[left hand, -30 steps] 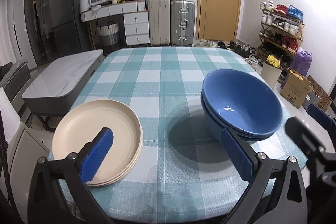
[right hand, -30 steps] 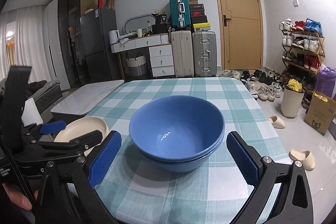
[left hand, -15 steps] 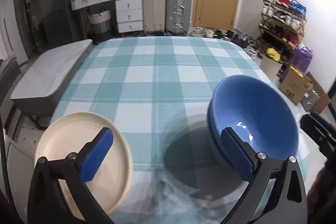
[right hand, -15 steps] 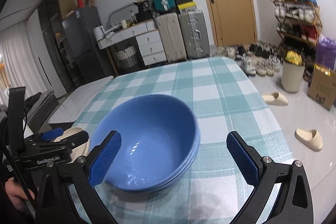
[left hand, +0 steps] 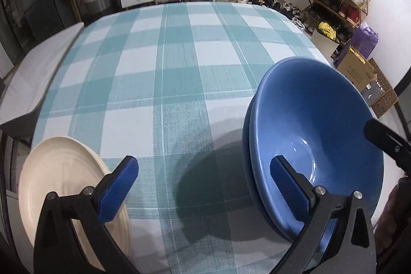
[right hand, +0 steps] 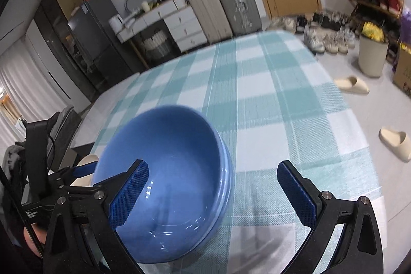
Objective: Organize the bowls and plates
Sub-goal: 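Reach both tools to the nested bowl stack and close on its rim, then lift and carry the blue bowl stack with both tools over the cream plates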
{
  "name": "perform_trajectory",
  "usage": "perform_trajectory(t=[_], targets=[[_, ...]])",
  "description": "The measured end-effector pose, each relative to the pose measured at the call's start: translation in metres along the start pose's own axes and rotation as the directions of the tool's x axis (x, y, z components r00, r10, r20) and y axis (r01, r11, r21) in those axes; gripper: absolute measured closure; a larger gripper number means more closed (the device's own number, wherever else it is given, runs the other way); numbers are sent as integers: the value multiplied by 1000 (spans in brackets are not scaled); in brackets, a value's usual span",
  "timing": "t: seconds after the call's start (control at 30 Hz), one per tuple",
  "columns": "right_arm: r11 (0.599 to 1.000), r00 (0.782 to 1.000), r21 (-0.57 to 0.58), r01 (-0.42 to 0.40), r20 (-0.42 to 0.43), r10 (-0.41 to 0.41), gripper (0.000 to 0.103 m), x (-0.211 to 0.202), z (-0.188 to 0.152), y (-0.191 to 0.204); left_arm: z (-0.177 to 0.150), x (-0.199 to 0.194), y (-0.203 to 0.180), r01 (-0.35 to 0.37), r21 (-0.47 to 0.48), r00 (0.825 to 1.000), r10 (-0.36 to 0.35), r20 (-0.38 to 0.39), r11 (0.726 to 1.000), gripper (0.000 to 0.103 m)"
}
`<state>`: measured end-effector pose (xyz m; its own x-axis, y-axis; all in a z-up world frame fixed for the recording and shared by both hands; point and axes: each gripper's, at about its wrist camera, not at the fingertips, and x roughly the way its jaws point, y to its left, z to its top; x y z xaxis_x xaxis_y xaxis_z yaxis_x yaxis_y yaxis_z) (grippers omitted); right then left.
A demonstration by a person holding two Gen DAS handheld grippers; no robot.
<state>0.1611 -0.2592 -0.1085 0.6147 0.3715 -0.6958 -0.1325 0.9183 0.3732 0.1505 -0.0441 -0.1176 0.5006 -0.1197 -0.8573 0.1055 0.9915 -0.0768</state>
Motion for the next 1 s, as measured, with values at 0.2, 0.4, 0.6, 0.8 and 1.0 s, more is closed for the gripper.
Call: perform_trajectory(t=[0.2,0.4,0.6,0.8,1.0], targets=[[997,992,62,-35,-119,42,1,25,-4,-11,2,6,-3,13,10,1000,-13,-26,1000,0],[996,987,75,-48,-152,59,22,35,-6,-11,2,13,-6,96,9,992,-95,-85,995,1],[991,967,123,-53,-242,81,55,48,-9,-15,1,12,-19,137,78,989,-131,-74,987,10],[993,959,109,-45,-275,73,68,53,-9,-8,3,12,-22,207,93,975,-197,-104,974,45],[995,952,95,-8,-304,36,80,53,-5,-7,6,14,-29,249,109,960,-231,-161,962,72]])
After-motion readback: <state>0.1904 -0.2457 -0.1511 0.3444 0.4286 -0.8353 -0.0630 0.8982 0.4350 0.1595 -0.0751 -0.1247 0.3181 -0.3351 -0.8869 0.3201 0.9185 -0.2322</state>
